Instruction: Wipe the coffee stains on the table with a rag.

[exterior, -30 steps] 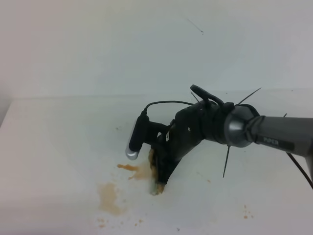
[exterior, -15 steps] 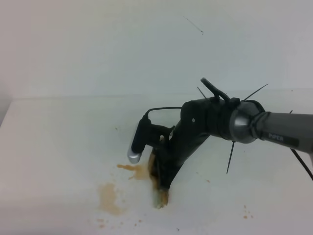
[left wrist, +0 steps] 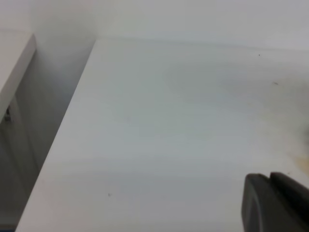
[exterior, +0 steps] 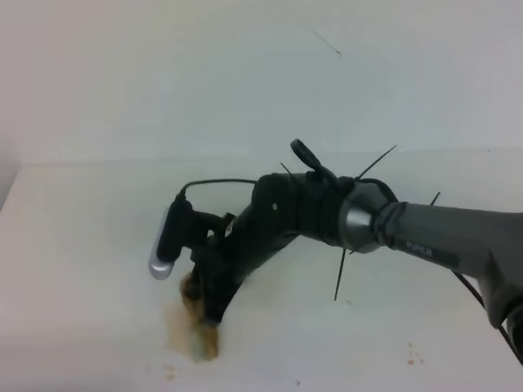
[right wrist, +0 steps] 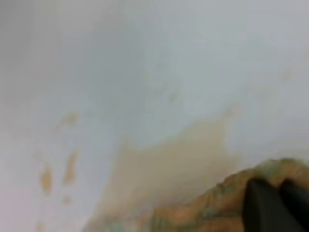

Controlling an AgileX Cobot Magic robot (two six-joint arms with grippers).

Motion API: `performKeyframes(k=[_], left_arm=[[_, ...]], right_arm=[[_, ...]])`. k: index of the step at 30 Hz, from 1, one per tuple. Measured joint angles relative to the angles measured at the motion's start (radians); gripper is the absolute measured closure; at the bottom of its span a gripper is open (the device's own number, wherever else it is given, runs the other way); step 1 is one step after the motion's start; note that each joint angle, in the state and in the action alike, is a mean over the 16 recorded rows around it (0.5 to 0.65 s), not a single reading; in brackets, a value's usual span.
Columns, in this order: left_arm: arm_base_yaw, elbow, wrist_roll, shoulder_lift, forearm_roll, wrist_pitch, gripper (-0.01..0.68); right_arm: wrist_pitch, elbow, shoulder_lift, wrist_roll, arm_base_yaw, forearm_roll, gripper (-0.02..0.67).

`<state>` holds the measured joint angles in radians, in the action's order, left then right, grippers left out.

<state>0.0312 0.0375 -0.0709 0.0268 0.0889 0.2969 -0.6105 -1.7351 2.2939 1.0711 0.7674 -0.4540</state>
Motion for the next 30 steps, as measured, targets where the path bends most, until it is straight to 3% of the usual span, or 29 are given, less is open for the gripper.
performKeyframes(k=[13,30], left_arm=[[0.0,0.0,0.0,0.0,0.0,0.0,0.672],[0.0,0.0,0.0,0.0,0.0,0.0,0.672]], right_arm=[[-0.054,-0.137,0.084,-0.05,0.003,0.032,0.633],[-0.101,-0.072,-0.044,-0.205,-0.121,0.246,0.634]])
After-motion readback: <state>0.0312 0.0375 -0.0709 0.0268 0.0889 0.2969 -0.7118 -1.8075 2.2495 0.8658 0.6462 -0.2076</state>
